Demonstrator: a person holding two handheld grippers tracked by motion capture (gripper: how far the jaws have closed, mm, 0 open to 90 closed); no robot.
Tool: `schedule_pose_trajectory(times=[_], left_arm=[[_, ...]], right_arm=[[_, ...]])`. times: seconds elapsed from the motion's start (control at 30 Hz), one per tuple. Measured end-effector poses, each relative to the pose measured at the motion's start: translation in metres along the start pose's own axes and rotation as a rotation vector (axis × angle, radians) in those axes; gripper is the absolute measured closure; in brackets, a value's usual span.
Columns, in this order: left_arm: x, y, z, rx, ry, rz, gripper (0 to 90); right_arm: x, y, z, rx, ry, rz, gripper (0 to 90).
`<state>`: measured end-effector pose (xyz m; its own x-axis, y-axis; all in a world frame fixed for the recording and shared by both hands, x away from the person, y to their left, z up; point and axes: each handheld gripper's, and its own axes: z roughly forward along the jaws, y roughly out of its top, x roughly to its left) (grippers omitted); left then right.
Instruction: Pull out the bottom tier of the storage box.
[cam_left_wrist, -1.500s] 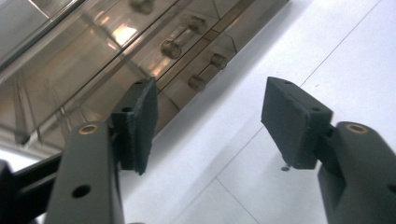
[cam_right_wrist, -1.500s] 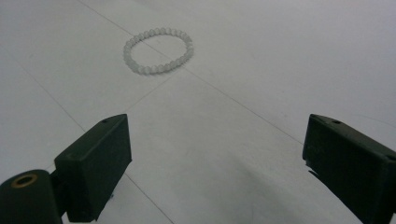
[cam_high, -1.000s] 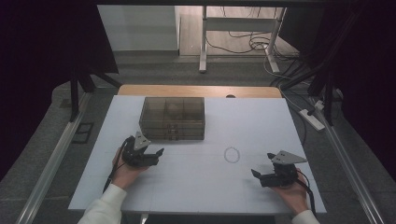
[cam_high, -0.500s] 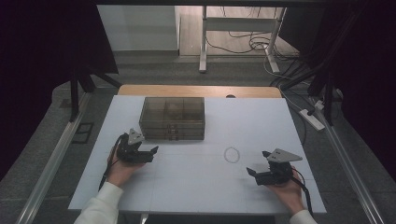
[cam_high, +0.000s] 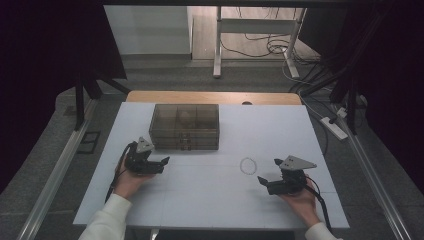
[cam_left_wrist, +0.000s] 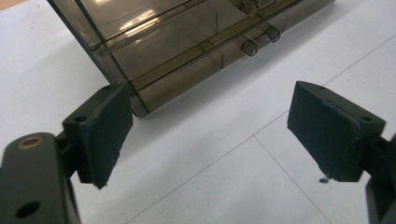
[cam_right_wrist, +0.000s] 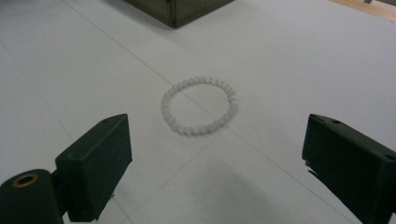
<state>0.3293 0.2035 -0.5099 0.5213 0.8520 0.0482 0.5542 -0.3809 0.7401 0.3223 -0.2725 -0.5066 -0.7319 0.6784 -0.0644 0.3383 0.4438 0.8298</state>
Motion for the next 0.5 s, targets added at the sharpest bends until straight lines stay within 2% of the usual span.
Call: schedule_pose_trajectory(times=[0.13,0.2,0.5], left_arm=[[0.003,0.000,0.002,0.012,-0.003,-0.005,13.9],[0.004,0.000,0.003,0.024,0.002,0.006,13.7],[0.007,0.000,0.003,0.018,-0.008,0.005,13.1]], right_arm=[[0.002,0.005,0.007,-0.004,0.010,-0.005,8.0],[0.003,0.007,0.010,0.001,0.015,-0.007,8.0],[0.008,0.014,0.020,-0.002,0.030,-0.018,8.1]])
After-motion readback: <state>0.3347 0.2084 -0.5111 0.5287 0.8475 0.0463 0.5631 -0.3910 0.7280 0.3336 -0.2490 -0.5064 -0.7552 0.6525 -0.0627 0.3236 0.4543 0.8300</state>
